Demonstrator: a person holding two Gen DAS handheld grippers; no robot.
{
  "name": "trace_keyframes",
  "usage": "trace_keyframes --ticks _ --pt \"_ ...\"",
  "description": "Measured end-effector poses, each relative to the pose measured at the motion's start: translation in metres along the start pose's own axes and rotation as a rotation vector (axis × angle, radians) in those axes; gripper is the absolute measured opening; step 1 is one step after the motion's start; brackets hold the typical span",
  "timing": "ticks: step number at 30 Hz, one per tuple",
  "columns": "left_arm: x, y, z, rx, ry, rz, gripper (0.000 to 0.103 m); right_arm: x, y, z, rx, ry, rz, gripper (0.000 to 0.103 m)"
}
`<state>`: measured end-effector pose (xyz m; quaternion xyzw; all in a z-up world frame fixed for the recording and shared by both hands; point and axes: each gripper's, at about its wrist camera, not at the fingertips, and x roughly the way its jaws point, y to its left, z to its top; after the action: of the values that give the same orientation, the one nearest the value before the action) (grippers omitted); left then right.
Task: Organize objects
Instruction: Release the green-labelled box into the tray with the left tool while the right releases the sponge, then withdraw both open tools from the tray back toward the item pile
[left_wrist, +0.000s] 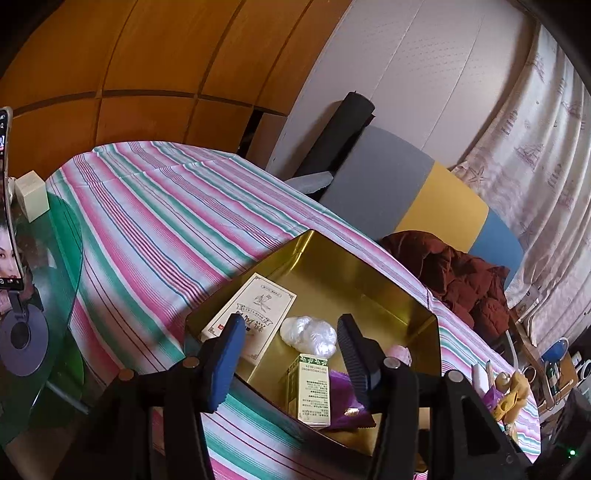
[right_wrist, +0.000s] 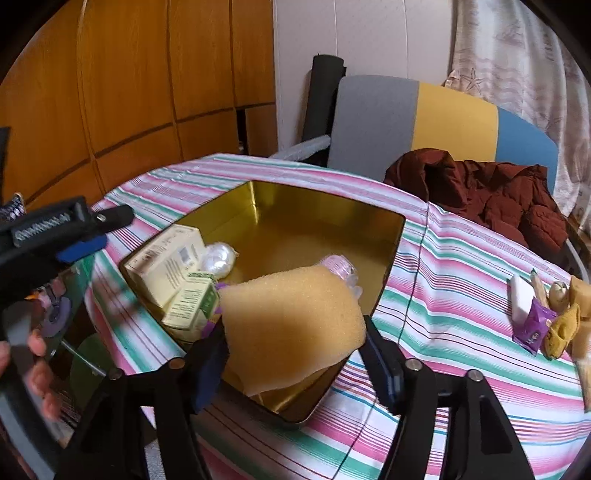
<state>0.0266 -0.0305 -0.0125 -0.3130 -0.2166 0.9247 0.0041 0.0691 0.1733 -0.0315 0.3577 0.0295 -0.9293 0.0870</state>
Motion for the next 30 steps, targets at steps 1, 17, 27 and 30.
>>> trace_keyframes --ticks 1,17,27,30 --pt "0.000 0.000 0.000 0.002 0.003 -0.001 0.053 0.001 -0.001 -0.001 0.007 0.002 0.006 0.079" --pt "0.006 -0.012 -0.012 0.029 0.049 -0.037 0.053 -0.019 -0.029 -0.004 0.129 -0.040 -0.001 0.089" --pt "0.007 -0.030 -0.023 0.081 0.088 -0.081 0.053 -0.023 -0.043 -0.011 0.157 -0.027 -0.037 0.089" --pt "0.007 -0.039 -0.026 0.111 0.111 -0.110 0.053 -0.026 -0.053 -0.016 0.164 -0.023 -0.054 0.089"
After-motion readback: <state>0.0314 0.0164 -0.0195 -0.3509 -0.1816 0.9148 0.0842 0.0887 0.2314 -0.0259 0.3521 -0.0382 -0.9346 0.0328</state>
